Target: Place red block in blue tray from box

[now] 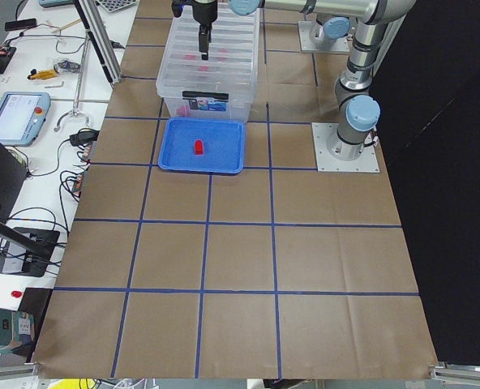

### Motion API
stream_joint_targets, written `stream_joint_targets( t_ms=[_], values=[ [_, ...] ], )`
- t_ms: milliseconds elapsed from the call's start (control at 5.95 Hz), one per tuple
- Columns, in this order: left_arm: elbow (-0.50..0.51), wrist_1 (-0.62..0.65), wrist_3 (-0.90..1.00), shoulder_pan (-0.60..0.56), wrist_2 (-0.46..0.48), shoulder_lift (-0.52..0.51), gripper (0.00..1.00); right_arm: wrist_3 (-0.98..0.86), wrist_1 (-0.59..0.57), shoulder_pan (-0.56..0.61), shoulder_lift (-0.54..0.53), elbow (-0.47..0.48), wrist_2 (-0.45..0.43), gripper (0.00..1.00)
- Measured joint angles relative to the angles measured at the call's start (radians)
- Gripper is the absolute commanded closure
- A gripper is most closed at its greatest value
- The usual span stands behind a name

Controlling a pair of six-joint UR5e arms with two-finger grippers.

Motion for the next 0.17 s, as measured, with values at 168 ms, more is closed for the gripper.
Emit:
stream_joint_targets(
  t_ms=[168],
  values=[
    [0.003,0.002,0.003,-0.001,0.0,-0.007,0.01,0.0,0.0,0.0,0.001,0.001,0.0,0.0]
  ],
)
